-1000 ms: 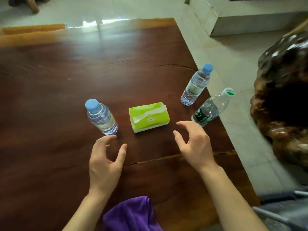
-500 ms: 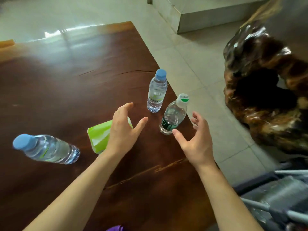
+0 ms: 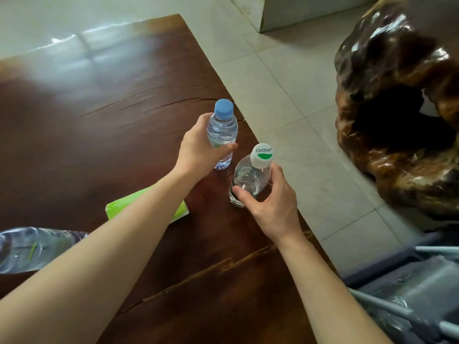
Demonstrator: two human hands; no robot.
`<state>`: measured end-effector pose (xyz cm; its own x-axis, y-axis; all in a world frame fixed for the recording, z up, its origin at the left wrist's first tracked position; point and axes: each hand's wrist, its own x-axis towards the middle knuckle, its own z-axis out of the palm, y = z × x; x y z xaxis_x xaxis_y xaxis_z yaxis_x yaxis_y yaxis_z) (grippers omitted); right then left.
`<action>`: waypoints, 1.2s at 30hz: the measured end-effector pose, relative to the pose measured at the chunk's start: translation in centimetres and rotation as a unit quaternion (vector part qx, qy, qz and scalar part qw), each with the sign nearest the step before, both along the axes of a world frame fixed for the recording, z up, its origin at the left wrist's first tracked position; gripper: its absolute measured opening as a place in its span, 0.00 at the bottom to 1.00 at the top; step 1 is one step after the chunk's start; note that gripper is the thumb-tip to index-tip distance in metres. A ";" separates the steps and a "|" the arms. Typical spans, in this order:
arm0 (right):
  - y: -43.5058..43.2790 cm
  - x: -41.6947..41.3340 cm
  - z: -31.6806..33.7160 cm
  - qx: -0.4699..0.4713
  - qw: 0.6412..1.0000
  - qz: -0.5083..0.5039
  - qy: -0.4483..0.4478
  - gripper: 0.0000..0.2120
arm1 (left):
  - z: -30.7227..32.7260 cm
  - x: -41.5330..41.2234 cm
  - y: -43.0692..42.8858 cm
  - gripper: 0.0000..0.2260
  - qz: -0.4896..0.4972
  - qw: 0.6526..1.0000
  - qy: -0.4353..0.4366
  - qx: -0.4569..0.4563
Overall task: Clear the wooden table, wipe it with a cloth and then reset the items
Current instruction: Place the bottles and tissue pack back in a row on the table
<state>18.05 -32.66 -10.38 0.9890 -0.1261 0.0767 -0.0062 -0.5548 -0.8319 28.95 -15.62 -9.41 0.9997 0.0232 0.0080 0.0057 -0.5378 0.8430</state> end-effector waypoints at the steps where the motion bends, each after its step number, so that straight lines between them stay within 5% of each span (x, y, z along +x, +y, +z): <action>1: 0.0 -0.1 0.1 0.001 1.000 -0.001 0.000 0.32 | 0.0 -0.2 0.0 0.31 0.007 1.000 -0.005 0.003; 19: -0.8 -10.8 5.0 -0.030 0.998 0.053 0.021 0.35 | 2.8 -21.9 2.6 0.25 0.096 0.991 -0.057 -0.074; 36: 17.8 -20.8 4.7 0.036 0.975 0.220 -0.002 0.33 | 4.6 -40.5 22.2 0.26 0.379 0.924 -0.042 0.036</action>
<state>-2.71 -14.86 -5.65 0.9486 0.3044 0.0864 0.2213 -0.4433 -0.8686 -11.53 6.58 -4.84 0.6925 0.7124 0.1137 0.3396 -0.4610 0.8198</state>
